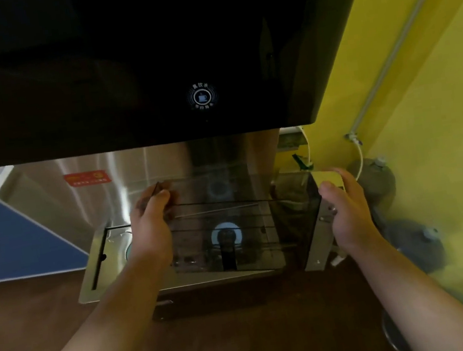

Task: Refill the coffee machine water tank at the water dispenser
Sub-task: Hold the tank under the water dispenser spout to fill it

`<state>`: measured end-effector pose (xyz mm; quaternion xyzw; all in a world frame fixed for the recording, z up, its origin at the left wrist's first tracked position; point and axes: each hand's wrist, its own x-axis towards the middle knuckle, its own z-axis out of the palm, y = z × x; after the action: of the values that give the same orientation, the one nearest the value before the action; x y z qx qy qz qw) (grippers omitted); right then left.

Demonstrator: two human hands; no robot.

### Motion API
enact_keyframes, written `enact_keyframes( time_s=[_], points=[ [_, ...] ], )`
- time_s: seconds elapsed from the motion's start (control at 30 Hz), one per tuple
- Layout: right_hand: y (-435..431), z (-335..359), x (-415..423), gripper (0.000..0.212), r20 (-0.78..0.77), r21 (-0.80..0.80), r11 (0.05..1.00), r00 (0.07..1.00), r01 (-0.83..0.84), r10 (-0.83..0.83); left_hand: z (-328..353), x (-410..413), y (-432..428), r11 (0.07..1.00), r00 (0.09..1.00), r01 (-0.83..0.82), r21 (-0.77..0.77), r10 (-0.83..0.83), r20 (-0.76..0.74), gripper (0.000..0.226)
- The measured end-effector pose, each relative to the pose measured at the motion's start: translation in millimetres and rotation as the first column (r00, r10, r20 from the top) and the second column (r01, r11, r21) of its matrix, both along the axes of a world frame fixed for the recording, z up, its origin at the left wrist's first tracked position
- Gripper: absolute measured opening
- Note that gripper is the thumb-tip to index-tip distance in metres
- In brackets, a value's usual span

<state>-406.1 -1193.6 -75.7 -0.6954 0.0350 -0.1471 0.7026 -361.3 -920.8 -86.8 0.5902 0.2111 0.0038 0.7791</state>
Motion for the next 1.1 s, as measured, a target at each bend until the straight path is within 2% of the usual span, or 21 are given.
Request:
enact_keyframes(
  time_s=[0.1,0.2,0.4,0.5,0.57,0.67,0.77,0.83,0.9,0.97,1.03,1.07,1.1],
  points=[
    [-4.1,-6.7,15.1,0.012,-0.024,0.103,0.995,1.000,0.016,-0.014,-5.9,11.3,-3.4,1.000,1.000,-0.018,0.006,0.018,0.010,0.040],
    [-5.8,-14.9,34.8,0.010,-0.023,0.102,0.995,1.000,-0.010,0.012,-13.1,23.2,-1.0,0.999,0.999,-0.039,0.007,0.039,0.021,0.042],
    [-3.4,-21.4,71.1,0.024,0.088,0.184,0.980,0.995,-0.070,0.054,-20.1,35.5,6.6,0.997,0.995,-0.064,0.049,0.060,0.077,0.046],
    [-9.7,-25.9,87.2,0.020,0.090,0.201,0.977,0.994,-0.074,0.056,-18.2,36.7,8.7,0.997,0.991,-0.047,0.065,0.039,0.125,0.043],
    [-13.1,-31.1,96.6,0.010,0.075,0.200,0.978,0.996,-0.062,0.048,-20.4,36.4,9.7,0.996,0.989,-0.017,0.084,0.005,0.149,0.047],
    [-17.9,-35.3,108.2,0.007,0.117,0.194,0.977,0.991,-0.088,0.066,-22.9,35.7,7.4,0.997,0.989,-0.022,0.074,0.011,0.147,0.024],
    [-20.1,-35.6,112.1,0.004,0.147,0.201,0.970,0.983,-0.136,0.107,-19.2,33.7,0.7,0.997,0.983,-0.047,0.067,0.035,0.179,0.018],
    [-21.0,-34.8,112.3,0.007,0.153,0.201,0.968,0.981,-0.152,0.122,-12.7,31.3,-2.2,0.997,0.976,-0.058,0.045,0.047,0.214,0.005],
    [-21.6,-34.9,111.8,0.010,0.152,0.193,0.974,0.984,-0.119,0.090,-9.2,24.5,-1.8,0.996,0.968,-0.087,0.028,0.078,0.238,0.016],
    [-20.4,-32.3,109.1,0.014,0.145,0.186,0.979,0.988,-0.081,0.054,-13.2,11.5,0.4,0.962,0.948,-0.227,0.153,0.183,0.260,0.017],
    [-19.3,-29.7,105.6,0.020,0.140,0.188,0.980,0.990,-0.059,0.033,-11.7,-9.4,-2.5,0.821,0.885,-0.397,0.411,0.223,0.410,0.018],
    [-19.7,-29.1,104.1,0.021,0.133,0.186,0.981,0.991,-0.053,0.028,-4.9,-18.6,-8.9,0.730,0.840,-0.426,0.535,0.100,0.533,0.017],
    [-19.9,-29.2,103.5,0.020,0.124,0.188,0.981,0.992,-0.050,0.027,3.5,-24.2,-15.5,0.627,0.777,-0.427,0.652,-0.114,0.619,0.022]
  ],
)
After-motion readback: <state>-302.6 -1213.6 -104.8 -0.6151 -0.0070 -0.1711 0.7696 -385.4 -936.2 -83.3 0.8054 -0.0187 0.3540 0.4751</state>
